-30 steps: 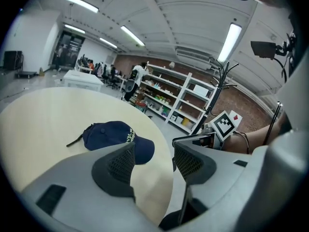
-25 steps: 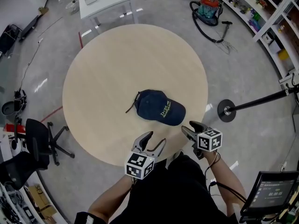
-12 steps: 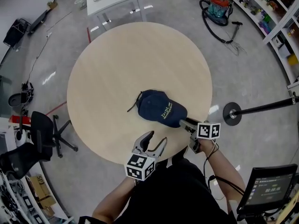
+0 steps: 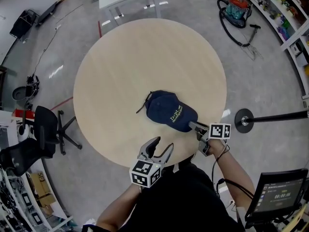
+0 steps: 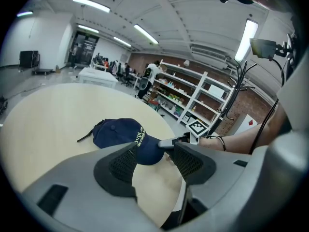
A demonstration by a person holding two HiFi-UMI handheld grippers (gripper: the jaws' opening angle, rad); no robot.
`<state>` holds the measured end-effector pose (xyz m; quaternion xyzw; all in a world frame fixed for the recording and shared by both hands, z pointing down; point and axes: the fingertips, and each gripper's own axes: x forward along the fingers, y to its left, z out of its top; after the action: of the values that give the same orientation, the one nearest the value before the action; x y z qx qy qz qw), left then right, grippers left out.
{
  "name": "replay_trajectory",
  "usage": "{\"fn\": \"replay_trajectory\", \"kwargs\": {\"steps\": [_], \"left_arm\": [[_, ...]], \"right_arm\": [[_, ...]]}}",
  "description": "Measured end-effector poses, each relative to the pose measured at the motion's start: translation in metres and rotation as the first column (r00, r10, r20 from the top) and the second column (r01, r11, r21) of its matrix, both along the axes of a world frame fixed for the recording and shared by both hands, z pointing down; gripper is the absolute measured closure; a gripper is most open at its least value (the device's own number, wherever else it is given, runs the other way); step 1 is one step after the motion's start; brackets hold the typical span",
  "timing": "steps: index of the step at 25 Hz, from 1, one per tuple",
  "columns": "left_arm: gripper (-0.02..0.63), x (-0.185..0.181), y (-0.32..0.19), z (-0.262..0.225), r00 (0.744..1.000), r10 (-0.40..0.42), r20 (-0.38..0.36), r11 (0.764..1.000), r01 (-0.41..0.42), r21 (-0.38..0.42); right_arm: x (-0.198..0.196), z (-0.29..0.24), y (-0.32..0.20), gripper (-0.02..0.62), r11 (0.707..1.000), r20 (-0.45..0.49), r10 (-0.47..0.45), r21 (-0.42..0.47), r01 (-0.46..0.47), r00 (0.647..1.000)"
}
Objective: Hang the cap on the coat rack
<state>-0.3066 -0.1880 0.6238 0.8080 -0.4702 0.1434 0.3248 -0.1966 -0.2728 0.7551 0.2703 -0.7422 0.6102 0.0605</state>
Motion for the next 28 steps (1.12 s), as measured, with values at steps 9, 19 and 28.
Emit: {"fn": "replay_trajectory", "kwargs": {"steps": [9, 19, 28], "left_arm": [[0.364, -0.017, -0.022, 0.005, 1.0, 0.014, -0.006, 1.0, -0.014, 0.016], [0.364, 0.001, -0.057, 0.005, 0.993, 0.102, -0.058, 0.993, -0.098, 0.059], [0.364, 0.021, -0.059, -0.009, 0.966, 0.24, -0.098, 0.967, -0.229, 0.107]], "right_arm": [[-0.018, -0.056, -0.009, 0.571, 0.991, 0.273, 0.071, 0.092, -0.099, 0.96], [0.026, -0.143, -0.035, 0.571, 0.907, 0.465, 0.208, 0.238, -0.348, 0.861], [0.09, -0.227, 0.003, 0.571, 0.727, 0.616, 0.332, 0.315, -0.61, 0.714]]}}
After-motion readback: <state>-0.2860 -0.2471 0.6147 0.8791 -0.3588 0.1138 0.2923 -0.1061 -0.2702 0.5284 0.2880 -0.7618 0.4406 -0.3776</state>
